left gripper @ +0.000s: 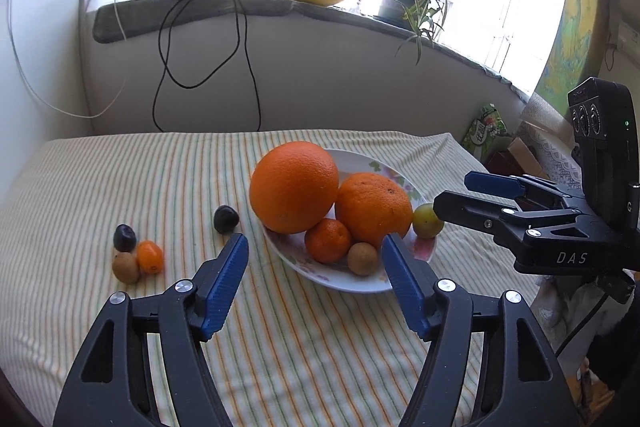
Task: Organize fruits
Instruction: 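Lower the kiwi and green plum onto the plate and open both tools, then move the left tool to another kiwi while the right tool moves to a small tangerine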
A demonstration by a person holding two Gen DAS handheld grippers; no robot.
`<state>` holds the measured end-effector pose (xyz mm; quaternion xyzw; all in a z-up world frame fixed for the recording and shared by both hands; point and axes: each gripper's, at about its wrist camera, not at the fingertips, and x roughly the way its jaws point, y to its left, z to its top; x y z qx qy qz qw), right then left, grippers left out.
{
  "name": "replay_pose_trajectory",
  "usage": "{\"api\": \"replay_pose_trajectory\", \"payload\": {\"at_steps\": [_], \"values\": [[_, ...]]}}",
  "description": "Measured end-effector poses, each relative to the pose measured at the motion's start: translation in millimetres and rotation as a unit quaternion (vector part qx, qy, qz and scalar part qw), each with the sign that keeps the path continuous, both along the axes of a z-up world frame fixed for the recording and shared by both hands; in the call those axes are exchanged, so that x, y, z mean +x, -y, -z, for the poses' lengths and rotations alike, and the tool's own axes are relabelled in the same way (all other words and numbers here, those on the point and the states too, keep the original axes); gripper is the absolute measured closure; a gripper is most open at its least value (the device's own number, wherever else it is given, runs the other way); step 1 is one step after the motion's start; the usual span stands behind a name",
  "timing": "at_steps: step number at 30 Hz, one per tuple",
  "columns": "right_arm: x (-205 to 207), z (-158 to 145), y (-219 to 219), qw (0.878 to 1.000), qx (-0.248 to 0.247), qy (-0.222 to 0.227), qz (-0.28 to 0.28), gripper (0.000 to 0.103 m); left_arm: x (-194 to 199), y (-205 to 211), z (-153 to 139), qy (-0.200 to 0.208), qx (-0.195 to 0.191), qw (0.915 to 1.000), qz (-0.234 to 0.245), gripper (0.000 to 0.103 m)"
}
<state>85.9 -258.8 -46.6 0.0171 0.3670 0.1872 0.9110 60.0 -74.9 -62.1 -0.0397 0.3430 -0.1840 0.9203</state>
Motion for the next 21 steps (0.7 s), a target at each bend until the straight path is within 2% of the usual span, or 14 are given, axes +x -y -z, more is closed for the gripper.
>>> {"api": "replay_pose_trajectory", "payload": {"at_steps": [9,15,21], "values": [[3.2,-11.3,-32.2,0.999,-0.016,0.012,-0.043,0.017,-1.0,-50.0,1.6,-0.001,0.001,0.9990,-0.045,0.034],[12.5,-19.5,-50.6,0.998,0.004,0.005,-0.069,0.017,-4.2,-82.5,7.8,-0.008,0.000,0.9974,-0.072,0.035],[20.8,-29.1,-74.4,0.995,0.021,-0.002,-0.100,0.017,-0.2,-104.2,16.3,-0.022,-0.006,0.9965,-0.081,0.044]]}}
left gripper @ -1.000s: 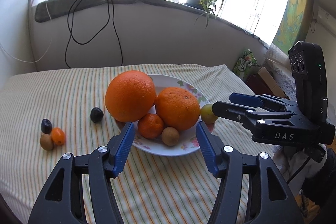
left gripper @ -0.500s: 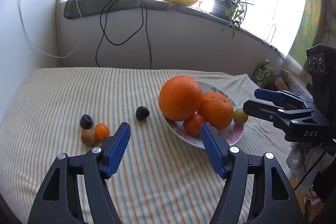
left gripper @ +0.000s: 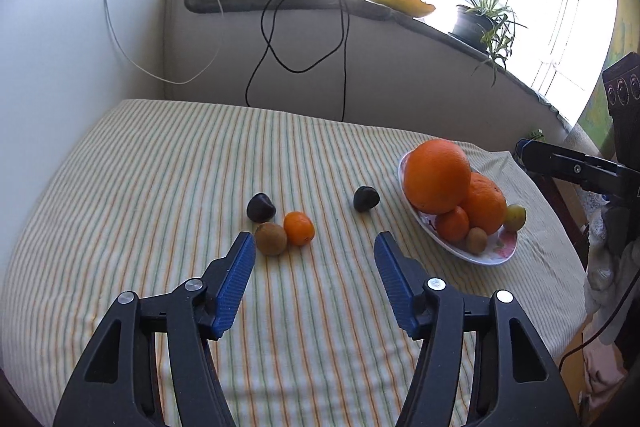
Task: Organize fruits
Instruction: 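Move the left tool to another kiwi while the right tool moves to a small tangerine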
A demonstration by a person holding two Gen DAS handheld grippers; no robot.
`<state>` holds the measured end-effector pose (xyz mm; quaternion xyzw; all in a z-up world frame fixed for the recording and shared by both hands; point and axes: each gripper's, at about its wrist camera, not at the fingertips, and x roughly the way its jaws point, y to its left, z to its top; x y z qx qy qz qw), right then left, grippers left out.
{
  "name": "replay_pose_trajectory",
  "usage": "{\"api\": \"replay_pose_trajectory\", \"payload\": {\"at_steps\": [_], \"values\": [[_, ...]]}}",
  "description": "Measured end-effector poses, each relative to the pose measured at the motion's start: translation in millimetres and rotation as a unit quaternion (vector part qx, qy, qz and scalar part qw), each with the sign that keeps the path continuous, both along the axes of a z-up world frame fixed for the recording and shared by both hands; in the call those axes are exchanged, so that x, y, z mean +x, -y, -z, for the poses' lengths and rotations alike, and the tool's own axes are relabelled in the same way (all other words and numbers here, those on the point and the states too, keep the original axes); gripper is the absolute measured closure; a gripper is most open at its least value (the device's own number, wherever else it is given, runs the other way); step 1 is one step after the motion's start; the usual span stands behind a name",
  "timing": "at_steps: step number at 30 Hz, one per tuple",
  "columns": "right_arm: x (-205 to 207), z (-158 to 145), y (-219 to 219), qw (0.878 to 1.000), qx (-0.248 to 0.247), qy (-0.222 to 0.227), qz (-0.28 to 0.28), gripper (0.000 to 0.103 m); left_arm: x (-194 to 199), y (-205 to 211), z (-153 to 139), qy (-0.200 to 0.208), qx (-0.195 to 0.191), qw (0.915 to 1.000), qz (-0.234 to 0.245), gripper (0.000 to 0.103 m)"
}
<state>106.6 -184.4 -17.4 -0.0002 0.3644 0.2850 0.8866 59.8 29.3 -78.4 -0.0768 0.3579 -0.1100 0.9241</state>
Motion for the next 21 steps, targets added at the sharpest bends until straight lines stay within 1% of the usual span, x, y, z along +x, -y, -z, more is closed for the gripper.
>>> {"api": "replay_pose_trajectory", "payload": {"at_steps": [5,9,11,12,15,16,17,21], "values": [[2.0,-3.4,-31.7,0.999,0.002,-0.008,-0.039,0.017,5.0,-7.0,7.2,-0.010,0.005,0.9999,0.008,0.055],[4.9,0.6,-57.8,0.997,0.017,-0.035,-0.068,0.018,10.9,-10.9,12.9,-0.017,0.015,0.9996,0.014,0.062],[5.7,4.8,-69.8,0.995,0.025,-0.050,-0.077,0.025,13.6,-10.9,15.8,-0.021,0.023,0.9993,0.019,0.063],[7.5,7.3,-75.3,0.995,0.030,-0.060,-0.080,0.027,14.9,-11.0,17.3,-0.022,0.026,0.9992,0.021,0.065],[16.6,17.4,-91.4,0.992,0.042,-0.093,-0.080,0.039,18.9,-12.7,21.8,-0.029,0.029,0.9988,0.025,0.066],[19.6,21.3,-96.3,0.991,0.044,-0.104,-0.076,0.046,20.6,-14.0,23.3,-0.031,0.027,0.9988,0.026,0.066],[23.7,25.7,-101.3,0.989,0.048,-0.117,-0.074,0.050,22.2,-15.2,24.8,-0.034,0.025,0.9988,0.026,0.066],[40.6,45.5,-118.3,0.984,0.050,-0.157,-0.060,0.057,25.0,-17.5,27.9,-0.039,0.025,0.9985,0.028,0.067]]}}
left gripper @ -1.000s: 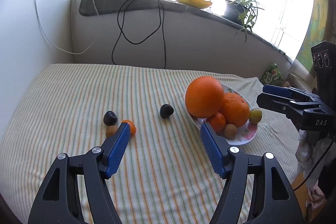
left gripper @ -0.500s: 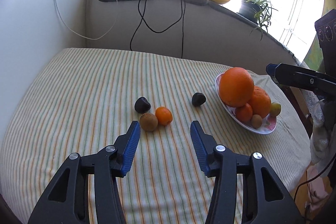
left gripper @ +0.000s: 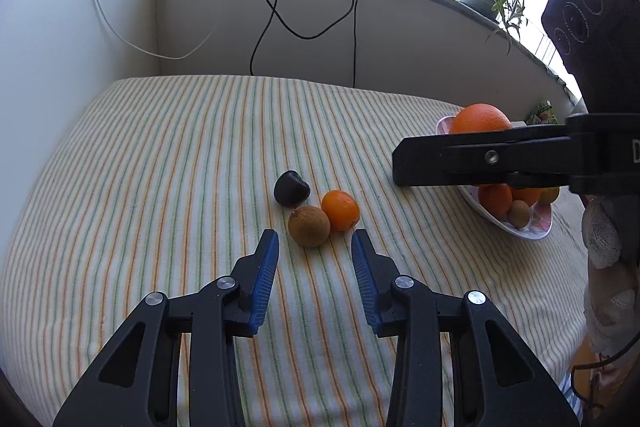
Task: Organize fruits
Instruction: 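Move the left tool to another kiwi while the right tool moves to a small tangerine, then close the left tool on the kiwi while the right tool closes on the tangerine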
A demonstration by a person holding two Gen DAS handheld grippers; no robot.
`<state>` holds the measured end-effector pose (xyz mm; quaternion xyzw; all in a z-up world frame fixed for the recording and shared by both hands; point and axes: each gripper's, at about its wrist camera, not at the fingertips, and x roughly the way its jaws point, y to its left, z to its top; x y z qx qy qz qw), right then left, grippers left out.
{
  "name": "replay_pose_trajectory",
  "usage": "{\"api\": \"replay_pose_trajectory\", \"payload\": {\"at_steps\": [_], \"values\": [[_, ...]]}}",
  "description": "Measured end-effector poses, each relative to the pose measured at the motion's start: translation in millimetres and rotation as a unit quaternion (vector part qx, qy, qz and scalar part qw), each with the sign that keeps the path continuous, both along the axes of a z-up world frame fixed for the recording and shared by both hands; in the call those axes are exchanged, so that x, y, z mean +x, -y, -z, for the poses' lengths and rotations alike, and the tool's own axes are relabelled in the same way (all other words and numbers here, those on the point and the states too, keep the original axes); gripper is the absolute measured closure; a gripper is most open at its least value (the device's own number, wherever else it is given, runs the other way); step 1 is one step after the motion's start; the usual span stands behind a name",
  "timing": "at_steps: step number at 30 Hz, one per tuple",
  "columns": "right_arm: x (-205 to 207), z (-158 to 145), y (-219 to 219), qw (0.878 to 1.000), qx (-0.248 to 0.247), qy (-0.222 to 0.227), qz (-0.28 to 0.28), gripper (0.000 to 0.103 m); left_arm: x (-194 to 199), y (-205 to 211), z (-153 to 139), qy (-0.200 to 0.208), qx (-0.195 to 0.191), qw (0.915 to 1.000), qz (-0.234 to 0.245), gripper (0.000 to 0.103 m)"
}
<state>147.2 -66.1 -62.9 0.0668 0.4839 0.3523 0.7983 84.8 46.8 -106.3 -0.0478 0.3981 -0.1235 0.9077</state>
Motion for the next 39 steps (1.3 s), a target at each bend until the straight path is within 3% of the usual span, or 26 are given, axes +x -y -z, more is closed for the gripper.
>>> {"api": "replay_pose_trajectory", "payload": {"at_steps": [7,14,29,33,39], "values": [[27.6,32.4,-18.1,0.998,0.006,-0.060,0.023,0.062,5.2,-1.9,3.6,-0.007,-0.001,1.0000,0.003,0.067],[39.8,47.6,-34.5,0.997,-0.022,-0.062,0.032,0.069,12.2,1.3,5.4,-0.011,0.001,0.9999,0.010,0.067],[49.2,74.0,-66.3,0.996,-0.034,-0.075,0.034,0.072,23.7,-0.1,16.1,-0.030,-0.003,0.9995,0.010,0.067],[50.0,80.3,-73.2,0.996,-0.033,-0.077,0.036,0.077,28.4,1.2,16.8,-0.033,-0.008,0.9993,0.018,0.076],[48.4,78.9,-63.3,0.996,-0.028,-0.075,0.037,0.079,26.7,4.6,15.8,-0.027,-0.004,0.9995,0.015,0.079]]}}
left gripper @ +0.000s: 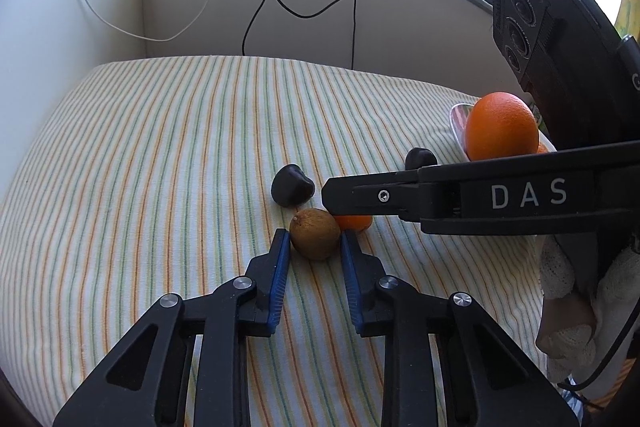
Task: Organize fruits
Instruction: 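Close the left tool on the kiwi while the right tool closes on the tangerine, then carry the kiwi and tangerine over the floral plate with both tools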
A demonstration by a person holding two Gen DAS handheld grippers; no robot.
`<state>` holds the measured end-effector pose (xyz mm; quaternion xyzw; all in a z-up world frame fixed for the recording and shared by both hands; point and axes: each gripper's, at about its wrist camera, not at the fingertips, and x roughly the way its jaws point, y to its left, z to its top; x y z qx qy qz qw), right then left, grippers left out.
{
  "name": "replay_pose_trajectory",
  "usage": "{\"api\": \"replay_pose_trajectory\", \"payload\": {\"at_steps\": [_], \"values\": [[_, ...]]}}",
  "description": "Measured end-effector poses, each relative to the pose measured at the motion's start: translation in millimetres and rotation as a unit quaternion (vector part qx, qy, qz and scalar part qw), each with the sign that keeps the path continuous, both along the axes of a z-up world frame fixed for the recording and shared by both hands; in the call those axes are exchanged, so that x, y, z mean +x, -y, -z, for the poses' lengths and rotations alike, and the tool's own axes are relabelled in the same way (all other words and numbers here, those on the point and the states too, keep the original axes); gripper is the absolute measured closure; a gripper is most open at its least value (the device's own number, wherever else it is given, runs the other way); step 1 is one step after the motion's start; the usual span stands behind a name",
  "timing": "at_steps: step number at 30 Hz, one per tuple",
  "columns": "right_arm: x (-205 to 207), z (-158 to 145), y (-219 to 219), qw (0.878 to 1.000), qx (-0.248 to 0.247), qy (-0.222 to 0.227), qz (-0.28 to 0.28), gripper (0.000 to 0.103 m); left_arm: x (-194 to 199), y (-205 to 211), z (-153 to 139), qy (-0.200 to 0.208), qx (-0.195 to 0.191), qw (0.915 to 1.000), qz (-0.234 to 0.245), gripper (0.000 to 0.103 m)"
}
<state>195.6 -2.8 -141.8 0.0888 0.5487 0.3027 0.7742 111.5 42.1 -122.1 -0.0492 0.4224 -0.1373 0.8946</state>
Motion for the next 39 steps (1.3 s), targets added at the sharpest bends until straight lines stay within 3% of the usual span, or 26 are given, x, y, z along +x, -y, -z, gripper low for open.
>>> {"api": "replay_pose_trajectory", "payload": {"at_steps": [23,39], "values": [[-48.5,-53.7,74.0,0.997,0.048,0.055,0.006,0.079,-47.5,13.1,-44.0,0.058,-0.016,0.9982,0.002,0.079],[-69.1,-99.1,149.0,0.992,0.077,0.093,0.044,0.079,-62.5,67.1,-60.7,0.076,-0.031,0.9949,0.059,0.079]]}}
